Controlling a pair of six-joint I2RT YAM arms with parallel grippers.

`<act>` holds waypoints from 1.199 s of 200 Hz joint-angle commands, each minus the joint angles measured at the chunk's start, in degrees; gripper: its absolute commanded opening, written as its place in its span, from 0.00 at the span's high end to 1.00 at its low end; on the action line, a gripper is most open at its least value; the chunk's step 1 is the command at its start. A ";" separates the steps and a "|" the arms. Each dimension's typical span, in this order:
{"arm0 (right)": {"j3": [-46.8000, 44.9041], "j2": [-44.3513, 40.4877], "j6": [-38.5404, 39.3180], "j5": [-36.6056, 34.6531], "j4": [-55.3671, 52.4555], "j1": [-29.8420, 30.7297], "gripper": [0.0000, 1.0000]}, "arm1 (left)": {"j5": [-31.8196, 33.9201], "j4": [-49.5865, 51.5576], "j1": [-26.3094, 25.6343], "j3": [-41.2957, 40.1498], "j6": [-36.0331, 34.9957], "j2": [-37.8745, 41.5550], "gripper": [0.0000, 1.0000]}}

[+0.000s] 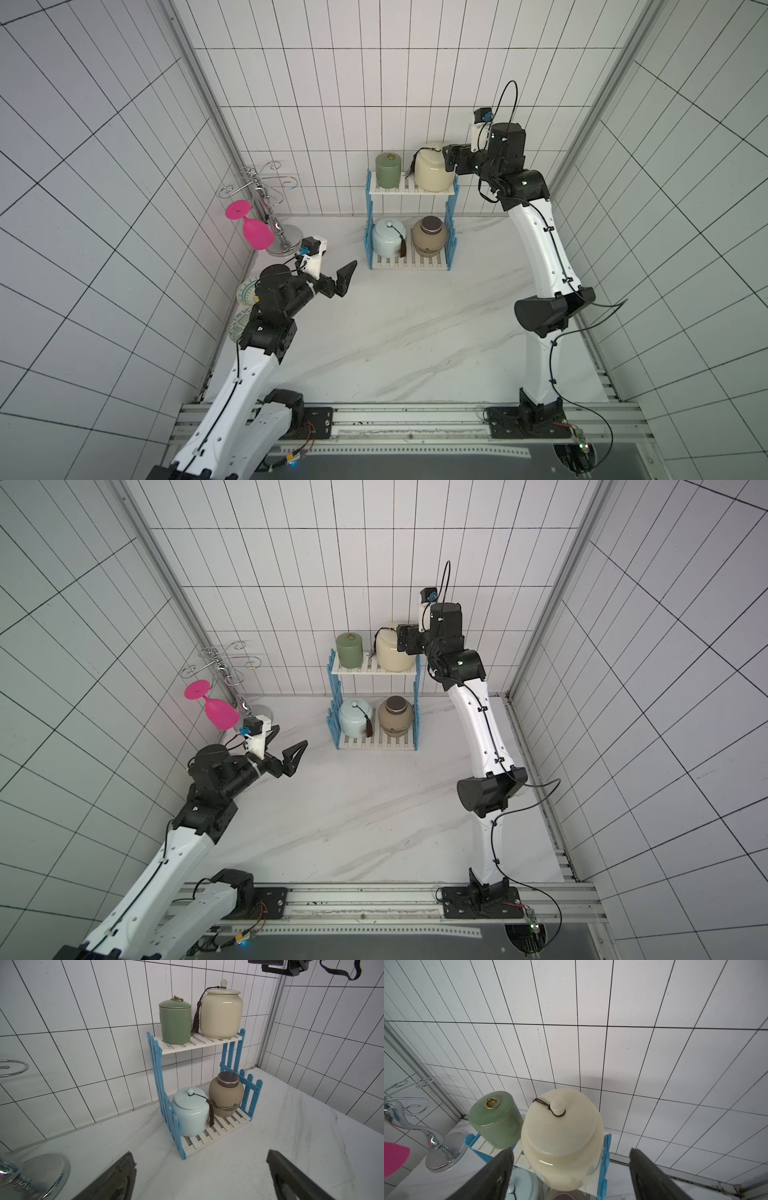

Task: Remove the tea canisters from the shelf
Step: Move the shelf to the center of the board.

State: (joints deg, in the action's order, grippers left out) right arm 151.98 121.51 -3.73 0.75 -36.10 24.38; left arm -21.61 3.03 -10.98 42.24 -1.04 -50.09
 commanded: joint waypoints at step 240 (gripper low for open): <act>-60.97 -17.42 -9.01 -5.68 6.93 -1.60 0.30 | 16.85 29.33 -6.86 52.42 13.67 -60.75 0.35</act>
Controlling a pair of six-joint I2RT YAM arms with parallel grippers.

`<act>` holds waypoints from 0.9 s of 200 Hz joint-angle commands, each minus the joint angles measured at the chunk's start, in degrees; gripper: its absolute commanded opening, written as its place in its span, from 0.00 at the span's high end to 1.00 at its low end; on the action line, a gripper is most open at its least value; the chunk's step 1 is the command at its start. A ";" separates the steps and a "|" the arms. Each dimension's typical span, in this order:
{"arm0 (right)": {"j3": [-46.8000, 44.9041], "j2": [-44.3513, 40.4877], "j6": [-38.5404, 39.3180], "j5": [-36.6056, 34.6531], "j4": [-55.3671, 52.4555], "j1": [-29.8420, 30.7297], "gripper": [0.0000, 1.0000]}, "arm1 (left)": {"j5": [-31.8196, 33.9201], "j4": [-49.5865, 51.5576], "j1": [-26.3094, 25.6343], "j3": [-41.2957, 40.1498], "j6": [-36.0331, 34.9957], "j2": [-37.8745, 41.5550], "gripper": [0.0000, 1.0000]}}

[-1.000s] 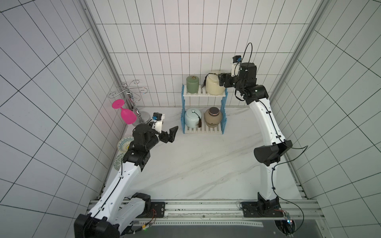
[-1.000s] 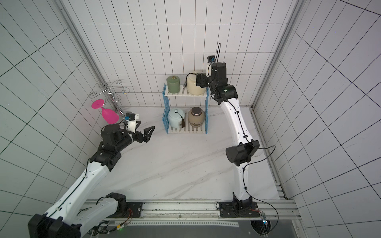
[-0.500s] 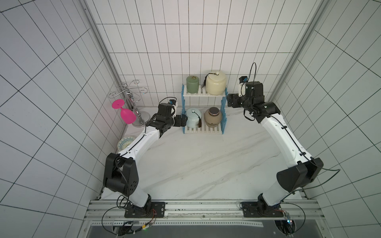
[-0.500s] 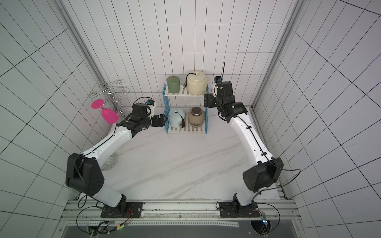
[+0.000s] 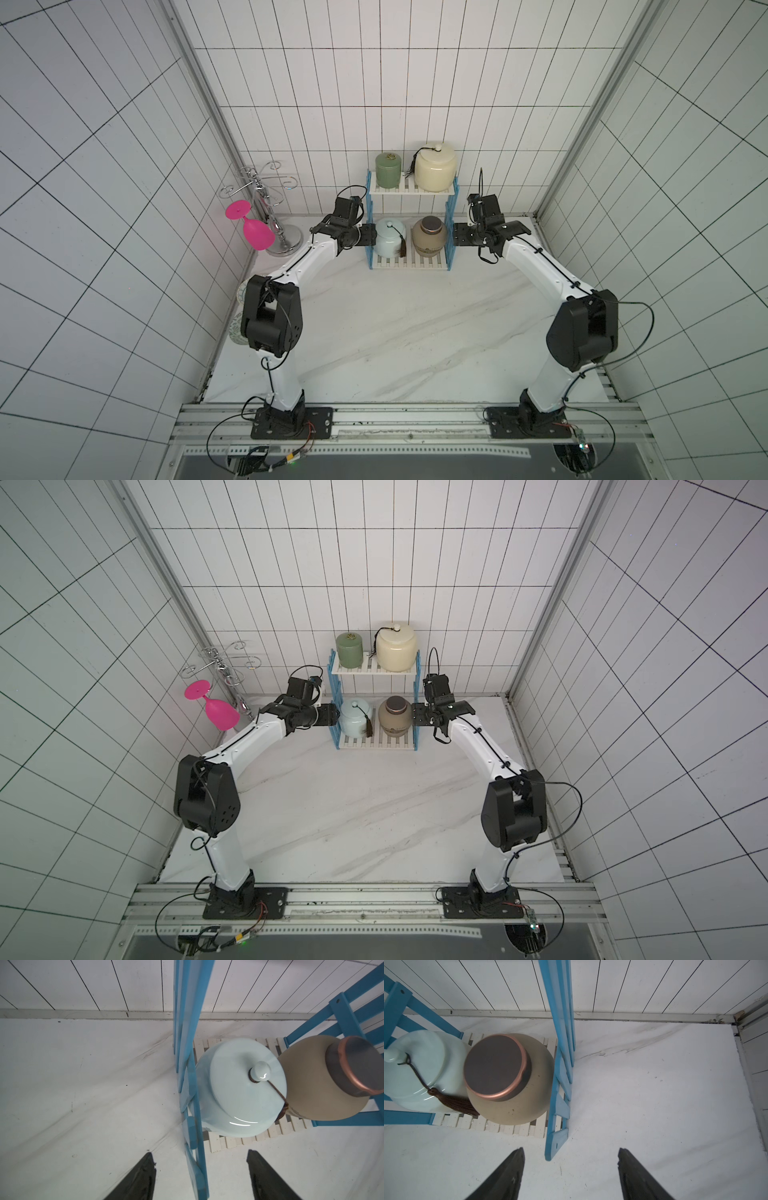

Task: Remove the tea canisters from the shelf
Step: Move the shelf to the center of the board.

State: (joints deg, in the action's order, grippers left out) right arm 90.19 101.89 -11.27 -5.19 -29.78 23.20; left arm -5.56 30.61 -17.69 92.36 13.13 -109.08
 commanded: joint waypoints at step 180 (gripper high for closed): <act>1.58 5.05 -2.44 1.24 -1.07 0.54 0.94 | -0.11 3.82 -1.50 1.41 0.14 -0.48 1.00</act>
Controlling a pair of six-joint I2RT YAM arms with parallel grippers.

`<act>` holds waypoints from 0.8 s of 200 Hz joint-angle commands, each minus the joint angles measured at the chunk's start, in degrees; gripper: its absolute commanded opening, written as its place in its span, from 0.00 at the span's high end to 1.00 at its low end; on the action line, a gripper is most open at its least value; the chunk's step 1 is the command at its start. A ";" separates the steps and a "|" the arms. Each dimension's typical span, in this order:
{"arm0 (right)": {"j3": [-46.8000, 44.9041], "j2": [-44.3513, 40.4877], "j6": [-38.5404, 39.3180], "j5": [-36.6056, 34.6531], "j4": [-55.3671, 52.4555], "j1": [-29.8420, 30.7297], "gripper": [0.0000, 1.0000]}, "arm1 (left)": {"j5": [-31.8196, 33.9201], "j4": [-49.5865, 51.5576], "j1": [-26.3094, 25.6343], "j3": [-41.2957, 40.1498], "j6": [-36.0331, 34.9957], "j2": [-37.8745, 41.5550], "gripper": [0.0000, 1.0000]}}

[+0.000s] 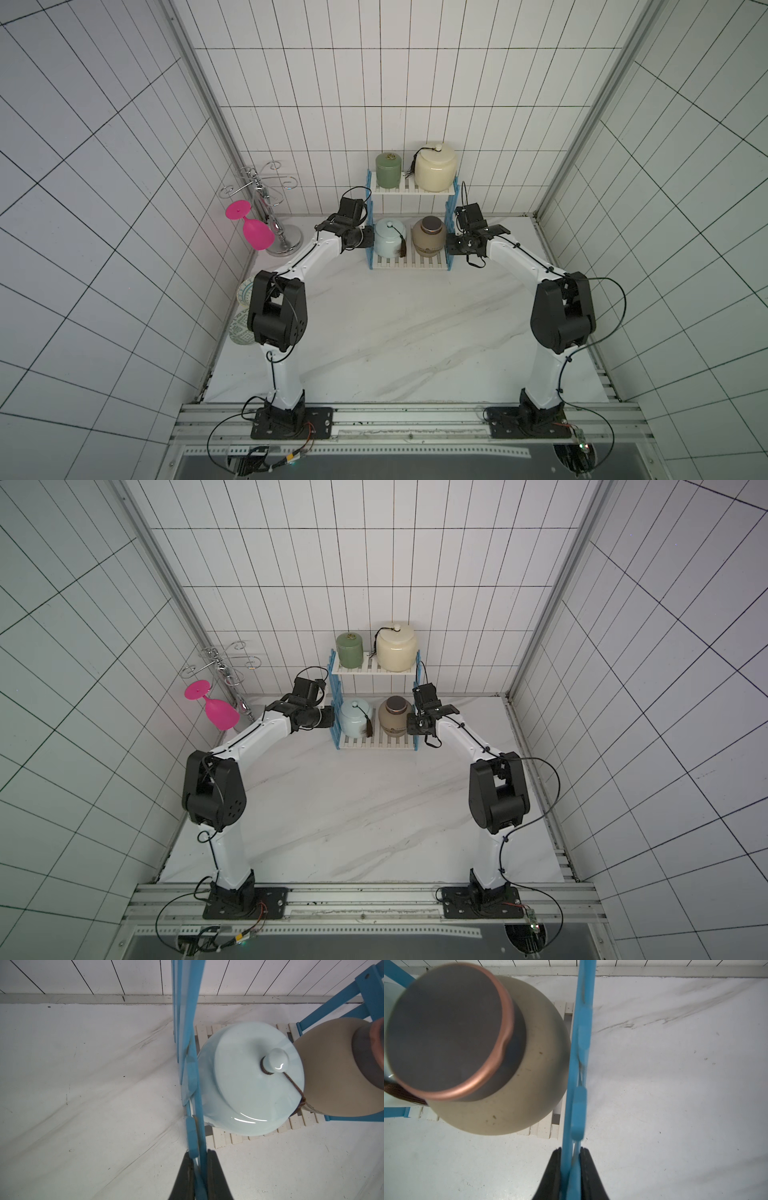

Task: Remove the tea canisters from the shelf
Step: Move the shelf to the center of the board.

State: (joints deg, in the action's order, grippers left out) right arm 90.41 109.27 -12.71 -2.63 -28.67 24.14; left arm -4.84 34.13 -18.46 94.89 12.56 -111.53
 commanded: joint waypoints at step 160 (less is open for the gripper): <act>-14.09 -17.87 -1.51 -3.03 -2.45 3.46 0.95 | -1.93 -5.63 -4.28 -21.67 1.93 19.12 1.00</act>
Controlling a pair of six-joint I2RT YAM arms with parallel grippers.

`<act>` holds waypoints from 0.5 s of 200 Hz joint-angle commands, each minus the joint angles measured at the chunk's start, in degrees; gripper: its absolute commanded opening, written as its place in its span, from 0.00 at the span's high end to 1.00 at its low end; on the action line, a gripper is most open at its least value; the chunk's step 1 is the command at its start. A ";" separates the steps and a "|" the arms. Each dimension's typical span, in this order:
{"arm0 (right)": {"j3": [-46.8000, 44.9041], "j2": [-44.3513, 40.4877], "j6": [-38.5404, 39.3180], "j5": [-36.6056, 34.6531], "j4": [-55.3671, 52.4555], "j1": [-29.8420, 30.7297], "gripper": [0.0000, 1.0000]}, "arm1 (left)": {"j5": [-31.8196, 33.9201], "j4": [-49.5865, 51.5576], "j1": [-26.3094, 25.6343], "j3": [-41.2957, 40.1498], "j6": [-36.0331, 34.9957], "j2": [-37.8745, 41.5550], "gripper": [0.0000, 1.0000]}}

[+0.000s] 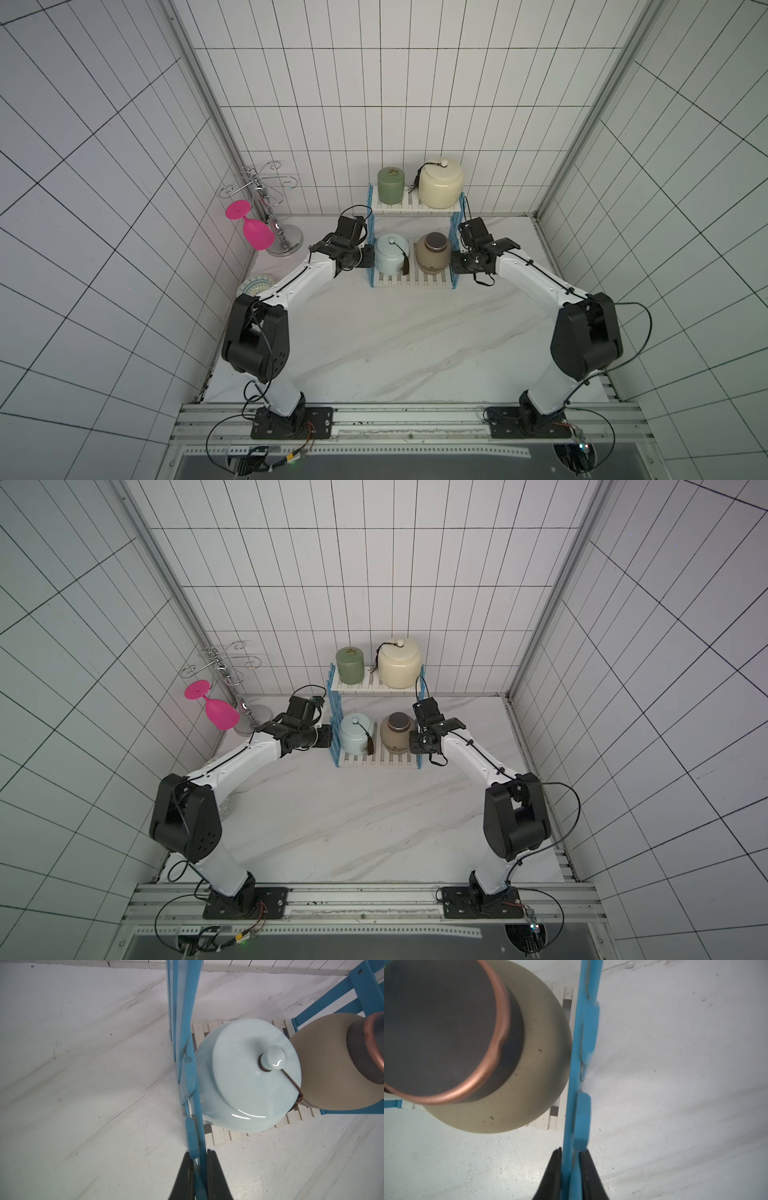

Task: Remove the tea canisters from the shelf
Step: Move the shelf to the center of the board.

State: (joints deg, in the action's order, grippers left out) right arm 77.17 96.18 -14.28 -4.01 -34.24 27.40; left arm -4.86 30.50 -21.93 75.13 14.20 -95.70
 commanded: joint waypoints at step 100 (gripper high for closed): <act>0.49 -7.54 0.71 -1.51 0.96 0.15 0.59 | 0.76 -3.78 -1.35 -4.27 -0.74 7.19 0.48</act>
State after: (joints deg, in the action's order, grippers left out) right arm 76.07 93.23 -14.09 -4.36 -33.47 27.51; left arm -4.49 28.32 -23.16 71.59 14.17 -92.01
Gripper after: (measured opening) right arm 0.366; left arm 0.458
